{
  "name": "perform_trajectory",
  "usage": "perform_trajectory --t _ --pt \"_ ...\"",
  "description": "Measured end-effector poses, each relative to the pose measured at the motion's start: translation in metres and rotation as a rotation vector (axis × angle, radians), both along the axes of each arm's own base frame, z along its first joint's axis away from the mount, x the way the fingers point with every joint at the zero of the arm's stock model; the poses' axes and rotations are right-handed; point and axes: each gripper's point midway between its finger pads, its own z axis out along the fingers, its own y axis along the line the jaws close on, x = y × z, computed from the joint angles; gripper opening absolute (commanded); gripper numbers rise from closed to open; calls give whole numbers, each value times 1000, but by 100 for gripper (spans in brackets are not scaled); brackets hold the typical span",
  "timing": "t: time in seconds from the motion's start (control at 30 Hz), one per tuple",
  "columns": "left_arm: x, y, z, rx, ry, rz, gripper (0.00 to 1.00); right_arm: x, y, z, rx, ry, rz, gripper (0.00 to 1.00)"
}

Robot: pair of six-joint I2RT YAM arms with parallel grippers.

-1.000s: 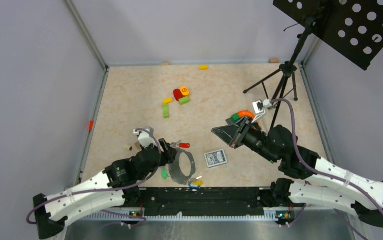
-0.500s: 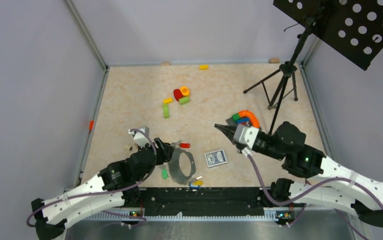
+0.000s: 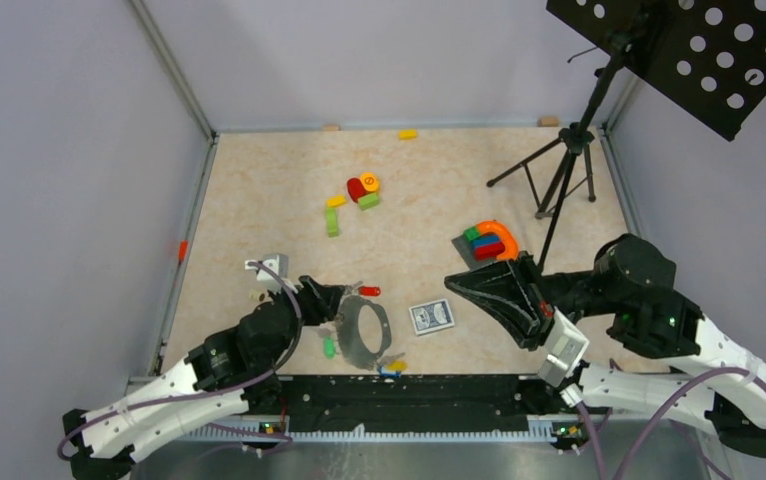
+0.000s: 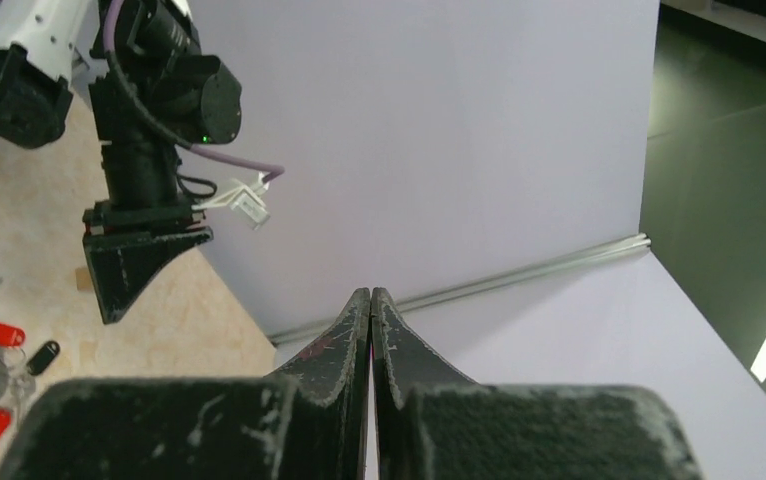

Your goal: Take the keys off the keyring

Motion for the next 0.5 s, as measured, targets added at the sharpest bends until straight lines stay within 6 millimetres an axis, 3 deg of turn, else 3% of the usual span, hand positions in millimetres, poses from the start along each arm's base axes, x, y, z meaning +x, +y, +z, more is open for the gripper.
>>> perform_trajectory --t 0.27,0.5 --pt "2 0 5 27 -37 -15 63 16 7 -5 -66 -138 -75 0" --pt "2 0 5 28 -39 -12 65 18 6 -3 -63 -166 -88 0"
